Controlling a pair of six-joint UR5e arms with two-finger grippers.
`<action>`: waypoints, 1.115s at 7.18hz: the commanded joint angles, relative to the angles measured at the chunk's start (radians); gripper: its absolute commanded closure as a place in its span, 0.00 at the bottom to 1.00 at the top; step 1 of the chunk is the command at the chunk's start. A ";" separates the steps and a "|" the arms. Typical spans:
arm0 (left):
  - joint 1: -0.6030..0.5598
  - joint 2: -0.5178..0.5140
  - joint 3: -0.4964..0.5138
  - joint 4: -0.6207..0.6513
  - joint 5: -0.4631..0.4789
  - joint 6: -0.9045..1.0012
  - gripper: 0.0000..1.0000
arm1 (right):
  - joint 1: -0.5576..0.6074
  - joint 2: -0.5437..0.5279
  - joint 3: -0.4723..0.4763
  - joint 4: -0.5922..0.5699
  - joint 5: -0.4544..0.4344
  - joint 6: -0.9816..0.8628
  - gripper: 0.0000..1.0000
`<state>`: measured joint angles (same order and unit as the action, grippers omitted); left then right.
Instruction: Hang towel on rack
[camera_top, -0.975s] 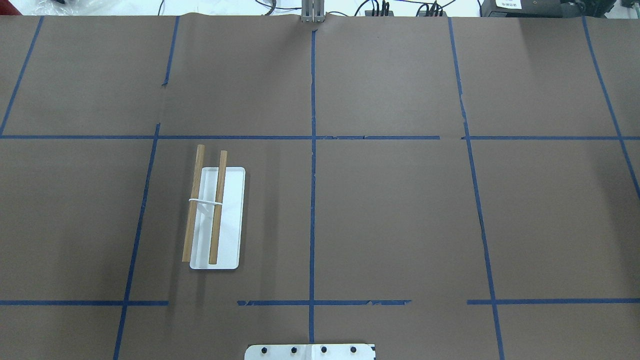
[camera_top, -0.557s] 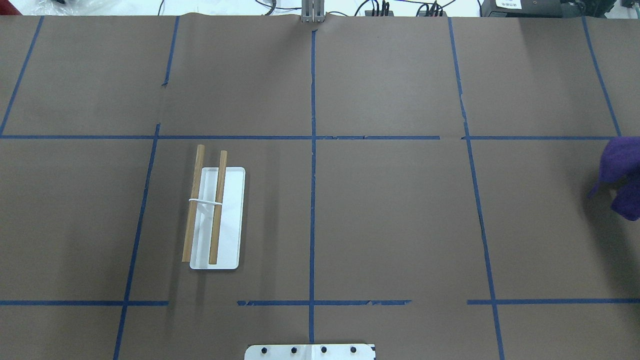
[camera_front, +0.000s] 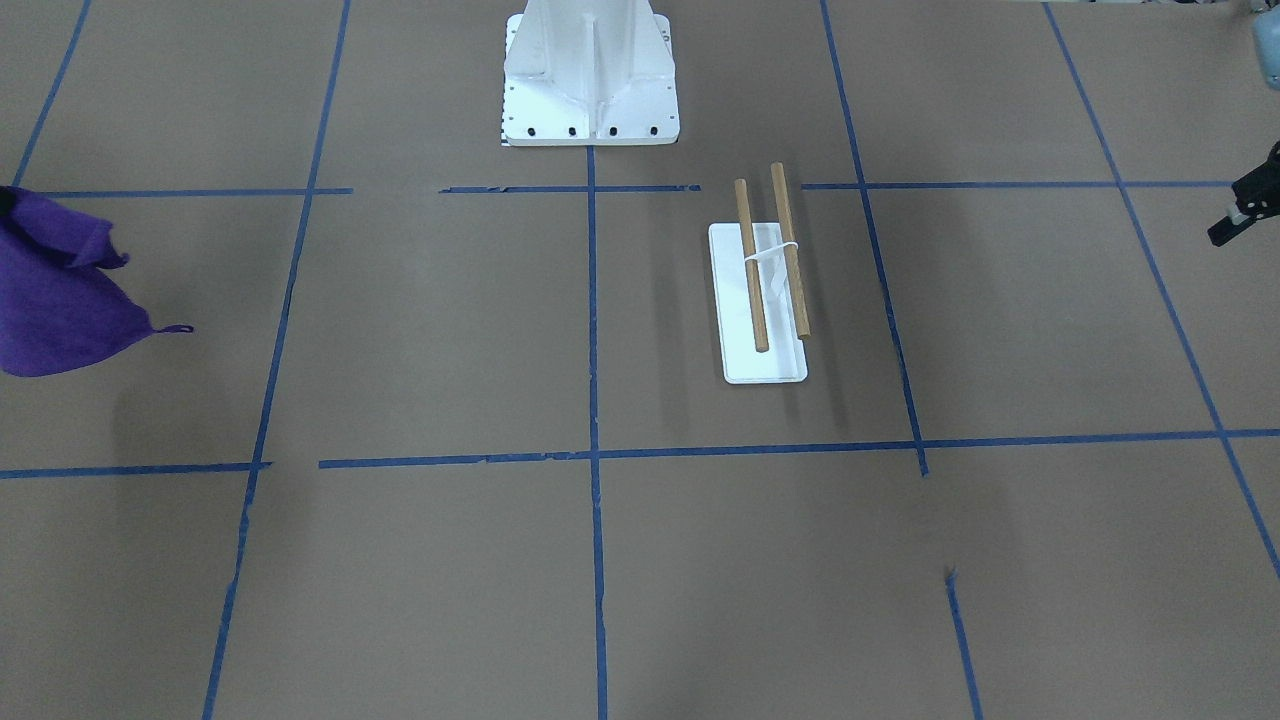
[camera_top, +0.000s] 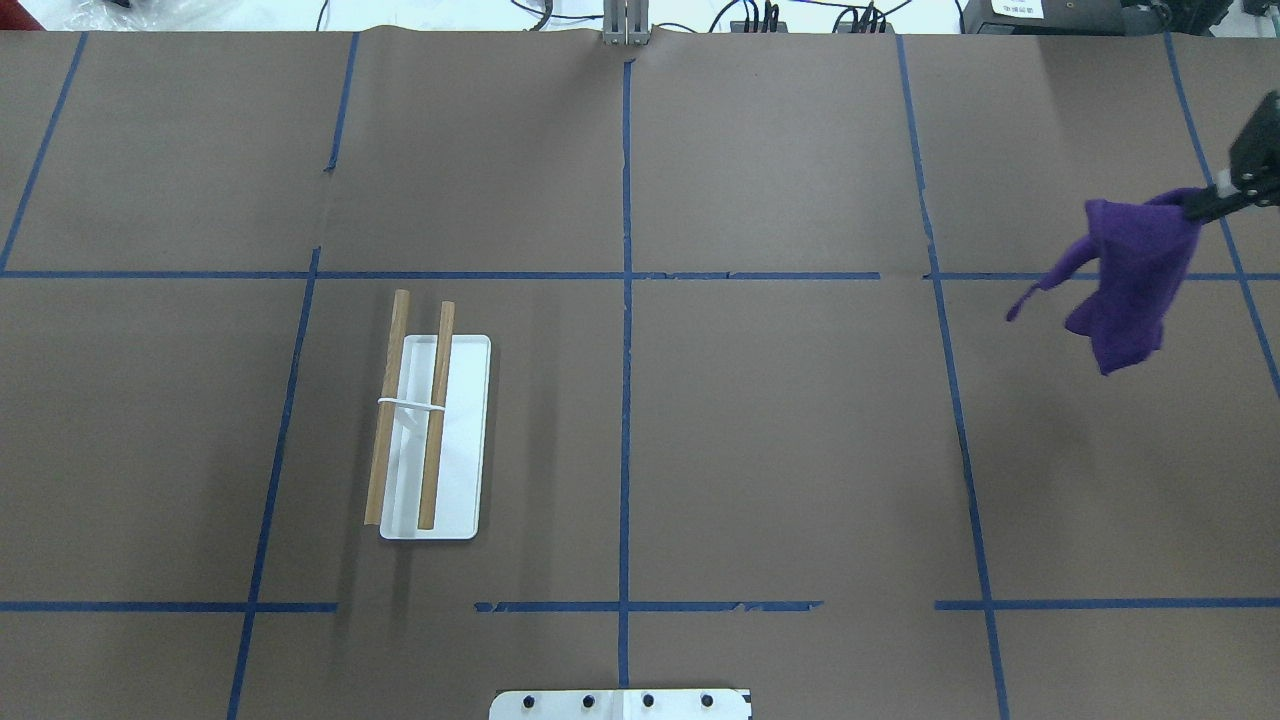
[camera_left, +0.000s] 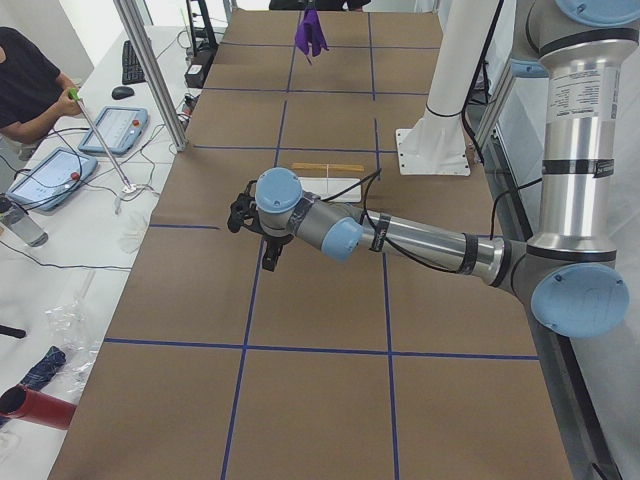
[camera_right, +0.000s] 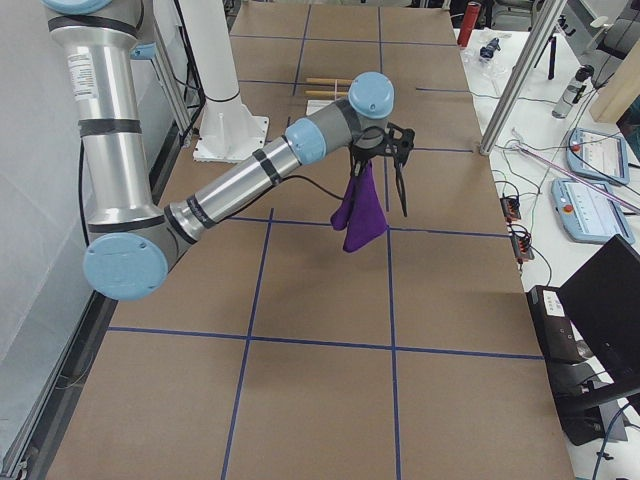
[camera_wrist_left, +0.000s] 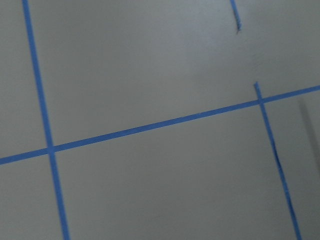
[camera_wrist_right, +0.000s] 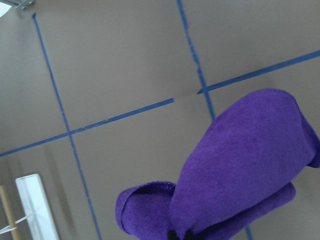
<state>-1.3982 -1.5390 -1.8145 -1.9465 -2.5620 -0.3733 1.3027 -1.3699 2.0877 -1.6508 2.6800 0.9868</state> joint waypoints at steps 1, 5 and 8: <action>0.129 -0.086 0.004 -0.210 0.005 -0.502 0.00 | -0.176 0.226 -0.014 0.009 -0.017 0.301 1.00; 0.346 -0.396 0.062 -0.206 0.014 -1.209 0.00 | -0.394 0.448 -0.060 0.025 -0.167 0.366 1.00; 0.448 -0.538 0.100 -0.213 0.011 -1.574 0.06 | -0.471 0.472 -0.072 0.164 -0.328 0.414 1.00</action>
<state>-0.9868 -2.0382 -1.7198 -2.1558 -2.5494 -1.8225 0.8614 -0.9071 2.0202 -1.5288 2.4275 1.3886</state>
